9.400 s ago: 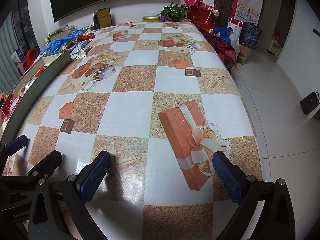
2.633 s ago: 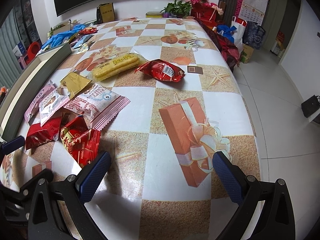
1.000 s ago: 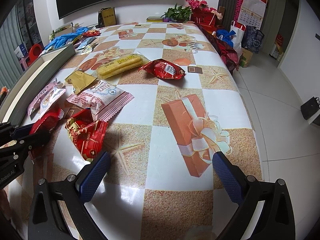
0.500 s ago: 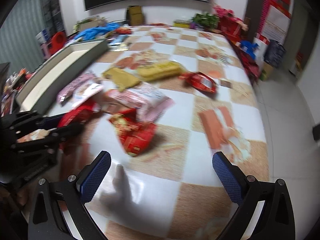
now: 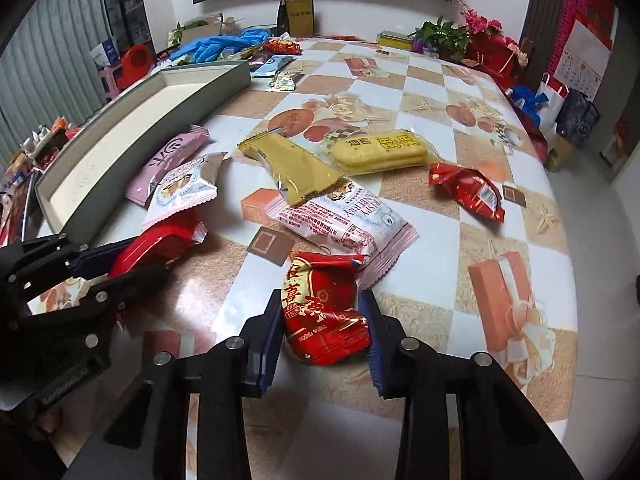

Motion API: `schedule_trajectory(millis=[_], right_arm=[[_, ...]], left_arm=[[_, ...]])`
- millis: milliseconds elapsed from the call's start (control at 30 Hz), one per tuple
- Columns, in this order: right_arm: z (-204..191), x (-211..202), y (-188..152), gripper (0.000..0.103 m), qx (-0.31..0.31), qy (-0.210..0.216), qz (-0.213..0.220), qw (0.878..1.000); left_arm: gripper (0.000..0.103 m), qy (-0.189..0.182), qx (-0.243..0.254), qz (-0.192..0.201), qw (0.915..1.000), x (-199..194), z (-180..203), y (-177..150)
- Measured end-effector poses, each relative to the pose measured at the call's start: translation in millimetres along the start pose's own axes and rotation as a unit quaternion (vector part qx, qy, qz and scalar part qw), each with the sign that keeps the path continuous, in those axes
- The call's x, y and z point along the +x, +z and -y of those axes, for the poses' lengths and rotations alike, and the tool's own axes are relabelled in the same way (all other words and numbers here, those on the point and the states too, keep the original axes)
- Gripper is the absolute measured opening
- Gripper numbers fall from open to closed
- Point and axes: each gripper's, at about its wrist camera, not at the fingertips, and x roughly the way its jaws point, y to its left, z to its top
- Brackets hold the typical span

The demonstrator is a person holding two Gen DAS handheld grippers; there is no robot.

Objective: Organize snacks
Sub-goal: 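Grasp the red-gold snack packet with the right gripper, then drop the red bar into the tray with the left gripper while the right drops the red-gold packet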

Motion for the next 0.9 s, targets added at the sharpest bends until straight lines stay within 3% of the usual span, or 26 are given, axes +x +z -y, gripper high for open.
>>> schedule_trajectory(millis=[300,567,900], right_arm=[[5,-20,-9,0.034,0.062,0.019,0.024,0.998],[8,-37,3,0.034,0.086,0.022,0.048,0.995],[14,-42,35,0.034,0.110,0.017,0.058,0.992]], left_arm=[[0.024,0.000,-0.018,-0.014,0.9997,-8,7,0],[0.024,0.007,-0.023,0.014,0.9996,-29,12,20],[0.024,0.027,-0.070,0.021,0.9970,-38,-25,45]])
